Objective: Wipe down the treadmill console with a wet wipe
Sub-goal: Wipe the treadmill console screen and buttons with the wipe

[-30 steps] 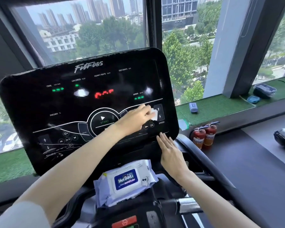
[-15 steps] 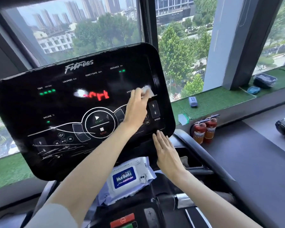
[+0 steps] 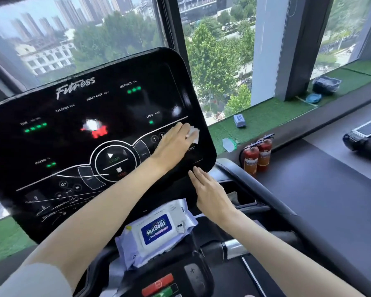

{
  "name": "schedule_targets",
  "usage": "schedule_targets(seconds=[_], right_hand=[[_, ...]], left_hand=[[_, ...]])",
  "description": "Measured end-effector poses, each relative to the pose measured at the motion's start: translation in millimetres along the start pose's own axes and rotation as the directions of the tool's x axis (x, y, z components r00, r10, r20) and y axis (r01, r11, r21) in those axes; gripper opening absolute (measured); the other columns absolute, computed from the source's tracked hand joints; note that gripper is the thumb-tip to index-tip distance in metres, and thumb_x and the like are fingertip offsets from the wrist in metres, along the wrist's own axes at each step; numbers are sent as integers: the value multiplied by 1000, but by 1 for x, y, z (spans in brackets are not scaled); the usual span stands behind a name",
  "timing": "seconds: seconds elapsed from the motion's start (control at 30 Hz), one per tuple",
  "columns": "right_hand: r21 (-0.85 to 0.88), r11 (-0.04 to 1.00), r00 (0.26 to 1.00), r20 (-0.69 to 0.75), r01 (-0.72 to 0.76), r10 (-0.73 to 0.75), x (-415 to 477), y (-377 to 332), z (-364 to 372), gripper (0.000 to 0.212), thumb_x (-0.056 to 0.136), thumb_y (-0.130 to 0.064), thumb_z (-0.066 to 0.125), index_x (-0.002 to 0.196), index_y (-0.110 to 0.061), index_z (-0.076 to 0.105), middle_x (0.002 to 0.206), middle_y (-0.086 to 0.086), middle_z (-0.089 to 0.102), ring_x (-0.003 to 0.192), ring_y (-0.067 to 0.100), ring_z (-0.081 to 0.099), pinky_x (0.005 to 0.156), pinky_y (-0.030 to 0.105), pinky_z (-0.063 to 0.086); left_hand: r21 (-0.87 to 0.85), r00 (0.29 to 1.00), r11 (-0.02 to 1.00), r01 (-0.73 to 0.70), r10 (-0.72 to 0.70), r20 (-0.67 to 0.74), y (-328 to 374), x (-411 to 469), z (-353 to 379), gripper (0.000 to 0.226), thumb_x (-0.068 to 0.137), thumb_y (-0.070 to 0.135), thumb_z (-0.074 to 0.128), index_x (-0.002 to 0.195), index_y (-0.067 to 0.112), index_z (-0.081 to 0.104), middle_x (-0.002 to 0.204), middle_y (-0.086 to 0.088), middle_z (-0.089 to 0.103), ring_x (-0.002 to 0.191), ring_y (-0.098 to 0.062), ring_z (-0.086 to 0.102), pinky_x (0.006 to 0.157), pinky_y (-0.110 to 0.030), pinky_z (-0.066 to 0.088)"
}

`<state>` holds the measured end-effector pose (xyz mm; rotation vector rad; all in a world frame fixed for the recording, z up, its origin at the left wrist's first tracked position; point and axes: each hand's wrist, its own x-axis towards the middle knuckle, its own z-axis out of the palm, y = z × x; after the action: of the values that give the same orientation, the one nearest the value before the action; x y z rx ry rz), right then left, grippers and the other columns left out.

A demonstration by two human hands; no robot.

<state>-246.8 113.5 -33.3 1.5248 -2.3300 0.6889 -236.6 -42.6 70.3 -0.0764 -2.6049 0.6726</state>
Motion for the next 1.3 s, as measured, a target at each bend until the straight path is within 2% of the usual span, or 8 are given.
schedule_targets(seconds=[0.2,0.43,0.6,0.77,0.97,1.1,1.23,1.3], right_hand=[[23,999,998,-33,-44,45,1,-4,2,68,41,6,72,109,5,66,111,21,66,106,28,63,88,31,50],[41,997,997,-45,-62,64,2,-4,0,63,44,9,70,107,4,67,110,17,67,108,24,63,83,23,51],[116,991,993,-89,-72,83,5,-4,1,54,51,16,66,103,2,68,108,15,69,103,25,65,71,27,55],[114,987,981,-145,-113,129,7,-11,-5,27,67,8,49,86,-3,66,91,9,68,77,26,68,48,24,49],[69,998,981,-192,-16,29,13,-33,7,40,70,-2,33,93,-1,66,95,12,66,88,30,62,84,35,47],[76,995,979,-199,59,-43,19,-59,14,39,70,-2,34,93,-2,66,92,10,66,85,29,62,84,32,43],[98,986,972,-208,133,-111,25,-88,21,37,72,-2,34,89,-3,67,87,9,66,81,27,62,80,35,50],[112,979,965,-217,172,-145,27,-102,26,37,71,-1,35,88,-2,67,85,9,66,79,28,62,78,35,50]], left_hand=[[-20,955,963,-268,268,129,22,-13,14,38,76,-4,40,106,6,61,90,-8,58,78,-24,53,69,-34,50],[-48,932,939,-341,345,112,21,-22,11,44,82,5,25,100,7,65,90,-7,61,79,-23,57,69,-33,51],[-66,939,949,-309,315,136,17,-33,8,43,83,5,23,97,8,64,88,-6,57,78,-21,52,68,-31,46],[-49,953,964,-263,267,143,8,-57,6,31,86,0,32,99,11,58,87,-3,50,78,-19,45,69,-29,41],[-88,969,978,-187,198,150,-6,-94,-3,26,91,8,39,106,11,59,86,-4,50,76,-19,45,61,-30,40],[-183,993,983,-19,40,115,-19,-125,-9,11,89,13,59,99,10,55,85,-8,55,76,-18,49,65,-30,49],[-156,983,987,-37,63,171,-35,-165,-12,18,96,14,47,112,12,55,88,-10,51,76,-23,46,64,-36,47],[-144,980,990,-2,31,197,-45,-185,-16,34,103,22,23,110,11,55,86,-9,49,75,-22,44,63,-36,46]])
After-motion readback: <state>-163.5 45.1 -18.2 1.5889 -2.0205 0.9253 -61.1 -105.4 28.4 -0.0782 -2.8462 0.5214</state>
